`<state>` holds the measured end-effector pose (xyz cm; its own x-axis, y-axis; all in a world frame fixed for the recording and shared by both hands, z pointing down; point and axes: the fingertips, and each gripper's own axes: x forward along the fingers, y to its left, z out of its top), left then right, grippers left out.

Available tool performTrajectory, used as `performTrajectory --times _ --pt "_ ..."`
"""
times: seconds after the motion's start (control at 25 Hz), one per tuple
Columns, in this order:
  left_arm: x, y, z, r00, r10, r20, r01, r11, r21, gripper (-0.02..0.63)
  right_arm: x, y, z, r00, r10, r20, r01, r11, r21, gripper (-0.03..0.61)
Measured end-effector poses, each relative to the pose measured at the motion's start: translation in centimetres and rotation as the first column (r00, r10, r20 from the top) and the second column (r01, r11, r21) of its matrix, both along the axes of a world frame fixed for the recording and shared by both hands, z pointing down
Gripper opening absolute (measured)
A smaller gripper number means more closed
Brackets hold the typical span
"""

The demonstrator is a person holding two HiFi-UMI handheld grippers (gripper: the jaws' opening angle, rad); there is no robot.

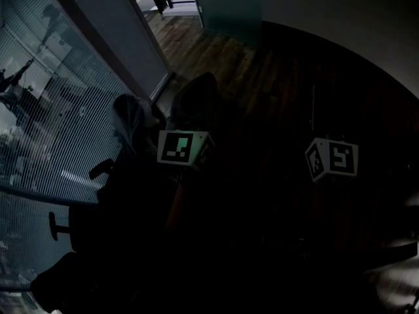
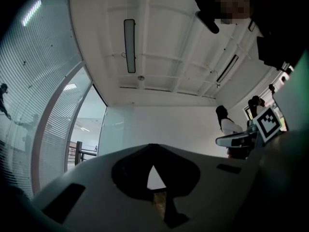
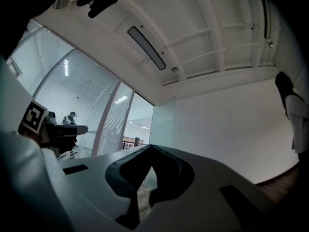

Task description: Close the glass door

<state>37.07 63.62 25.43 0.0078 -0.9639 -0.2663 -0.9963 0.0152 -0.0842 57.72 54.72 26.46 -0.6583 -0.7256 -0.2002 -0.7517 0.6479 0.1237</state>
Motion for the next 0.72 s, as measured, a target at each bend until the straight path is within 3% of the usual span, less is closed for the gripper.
performTrajectory --times 0.48,0.72 --pt "-7.5 -11.7 -0.8 0.999 0.046 -0.009 -0.046 0.999 0.017 0.002 -7.8 -10.9 -1.0 1.0 0.024 -0.014 -0.023 0.999 0.022 0.003" --pt "-9.4 -15.7 -0.3 0.997 0.069 -0.022 -0.069 0.998 0.006 0.002 -9.2 -14.7 -1.0 0.998 0.051 -0.028 -0.05 0.999 0.017 0.003"
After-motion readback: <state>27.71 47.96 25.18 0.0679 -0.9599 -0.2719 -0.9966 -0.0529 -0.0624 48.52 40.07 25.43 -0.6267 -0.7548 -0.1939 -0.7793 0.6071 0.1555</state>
